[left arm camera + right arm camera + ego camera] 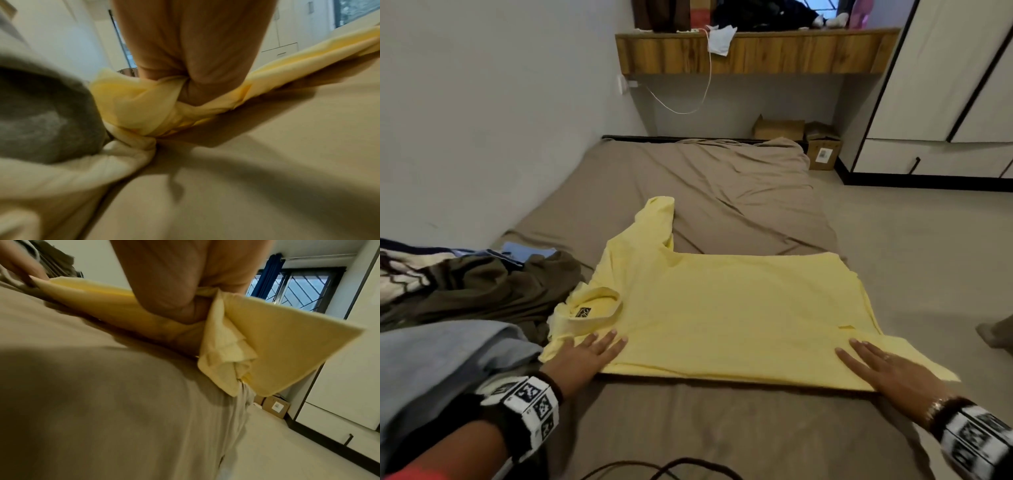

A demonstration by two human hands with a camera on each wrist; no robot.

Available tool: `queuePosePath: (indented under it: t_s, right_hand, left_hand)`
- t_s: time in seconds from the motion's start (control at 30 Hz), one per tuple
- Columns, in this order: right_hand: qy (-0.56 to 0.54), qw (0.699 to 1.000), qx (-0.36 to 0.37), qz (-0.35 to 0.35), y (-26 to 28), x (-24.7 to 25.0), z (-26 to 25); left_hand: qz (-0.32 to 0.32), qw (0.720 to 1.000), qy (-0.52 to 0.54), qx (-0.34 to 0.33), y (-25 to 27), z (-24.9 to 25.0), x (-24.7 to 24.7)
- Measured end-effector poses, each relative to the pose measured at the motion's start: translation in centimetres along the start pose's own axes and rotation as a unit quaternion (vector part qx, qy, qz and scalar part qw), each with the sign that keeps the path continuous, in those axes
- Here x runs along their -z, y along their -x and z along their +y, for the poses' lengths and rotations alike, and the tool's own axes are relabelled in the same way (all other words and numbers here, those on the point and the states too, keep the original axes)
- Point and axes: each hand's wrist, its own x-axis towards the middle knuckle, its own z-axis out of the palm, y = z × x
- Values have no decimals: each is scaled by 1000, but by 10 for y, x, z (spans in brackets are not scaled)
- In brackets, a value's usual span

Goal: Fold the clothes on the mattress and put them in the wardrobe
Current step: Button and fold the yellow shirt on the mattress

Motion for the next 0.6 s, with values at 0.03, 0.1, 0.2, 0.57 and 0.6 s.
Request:
queuePosePath:
  t_s: [0.03,0.1,0.2,0.57,0.6]
  right_hand:
    - [10,1000,-4,-12,4,-2,-4]
    - [-15,999,-6,-43,6,1,-5]
    - [-59,997,40,16,-1,16,-12]
    - [-153,986,-64,-17,-84,106,37]
    - [-140,986,-89,-4,-100,110,42]
  left_hand:
    - [-19,1000,-7,-2,3,3,-1]
    - [-19,1000,14,-8,6,7,1]
    - [16,993,79,-82,-3,8,9]
    - [178,909,376,21,-65,-61,111]
    - [186,888,417,46,-85,-70,116]
